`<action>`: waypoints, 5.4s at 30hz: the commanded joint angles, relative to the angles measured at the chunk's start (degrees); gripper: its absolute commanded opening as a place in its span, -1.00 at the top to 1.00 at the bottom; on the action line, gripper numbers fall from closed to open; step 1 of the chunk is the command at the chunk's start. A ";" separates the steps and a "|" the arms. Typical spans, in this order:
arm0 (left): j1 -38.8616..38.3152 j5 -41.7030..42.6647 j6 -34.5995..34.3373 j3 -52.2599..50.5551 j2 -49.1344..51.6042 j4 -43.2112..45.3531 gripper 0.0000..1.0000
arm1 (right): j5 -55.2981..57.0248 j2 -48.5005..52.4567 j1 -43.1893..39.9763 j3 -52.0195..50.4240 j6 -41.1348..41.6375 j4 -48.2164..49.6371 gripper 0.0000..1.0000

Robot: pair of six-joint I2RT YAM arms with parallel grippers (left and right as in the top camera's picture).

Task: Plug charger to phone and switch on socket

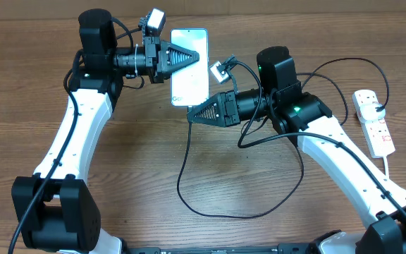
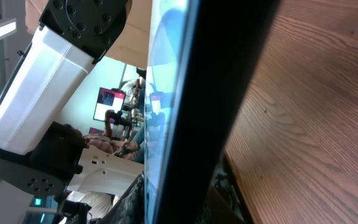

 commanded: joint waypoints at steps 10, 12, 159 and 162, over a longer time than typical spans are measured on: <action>-0.07 1.66 2.51 1.01 -0.83 0.17 0.92 | 3.26 -1.03 0.20 0.55 5.66 1.16 0.92; -0.52 2.64 4.07 1.01 -0.83 -0.02 0.92 | 3.85 -1.03 0.17 0.55 7.19 2.49 0.92; 0.57 -77.59 46.34 -1.14 -0.22 -49.66 -0.99 | 33.55 18.32 -2.12 0.55 -6.54 -21.29 0.92; 0.57 -77.59 46.34 -1.14 -0.22 -49.68 -0.99 | 33.31 20.33 -2.01 0.55 -6.51 -20.48 0.93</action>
